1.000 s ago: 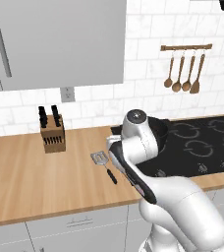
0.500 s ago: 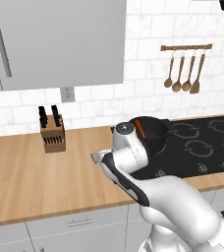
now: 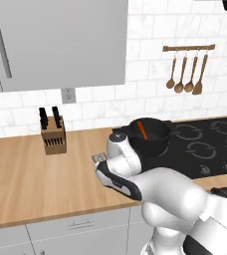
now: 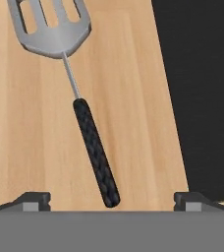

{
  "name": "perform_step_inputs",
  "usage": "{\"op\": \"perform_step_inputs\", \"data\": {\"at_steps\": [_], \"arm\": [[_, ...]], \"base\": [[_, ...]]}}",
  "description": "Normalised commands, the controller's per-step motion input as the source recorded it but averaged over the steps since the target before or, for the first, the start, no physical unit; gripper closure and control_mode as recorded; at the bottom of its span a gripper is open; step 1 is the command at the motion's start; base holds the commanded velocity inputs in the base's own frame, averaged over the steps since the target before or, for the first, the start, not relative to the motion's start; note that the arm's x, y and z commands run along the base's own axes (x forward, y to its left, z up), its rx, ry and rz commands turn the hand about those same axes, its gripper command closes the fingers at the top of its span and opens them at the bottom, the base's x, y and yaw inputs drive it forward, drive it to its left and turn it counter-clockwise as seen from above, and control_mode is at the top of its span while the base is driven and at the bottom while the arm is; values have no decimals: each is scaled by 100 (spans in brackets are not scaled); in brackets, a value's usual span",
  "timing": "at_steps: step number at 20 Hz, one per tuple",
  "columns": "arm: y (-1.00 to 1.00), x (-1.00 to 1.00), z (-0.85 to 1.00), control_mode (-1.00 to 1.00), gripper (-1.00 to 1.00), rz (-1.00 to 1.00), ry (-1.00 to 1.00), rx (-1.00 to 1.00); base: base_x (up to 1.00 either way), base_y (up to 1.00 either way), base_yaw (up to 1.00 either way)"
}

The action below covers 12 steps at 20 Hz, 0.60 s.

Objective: Put the carrot and tomato in the pot. Retrieve the spatula and lightly stir the vegetables in the pot.

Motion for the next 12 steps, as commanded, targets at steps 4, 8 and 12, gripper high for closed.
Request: {"op": "perform_step_inputs", "data": {"at_steps": [4,8,12], "arm": [[6,0,-34,-100,-100,0,4,0],[0,0,-35,-100,-100,0,1,0],[0,0,-39,-100,-100,0,3,0]], "base": [[0,0,0],[0,0,0],[0,0,0]]}}
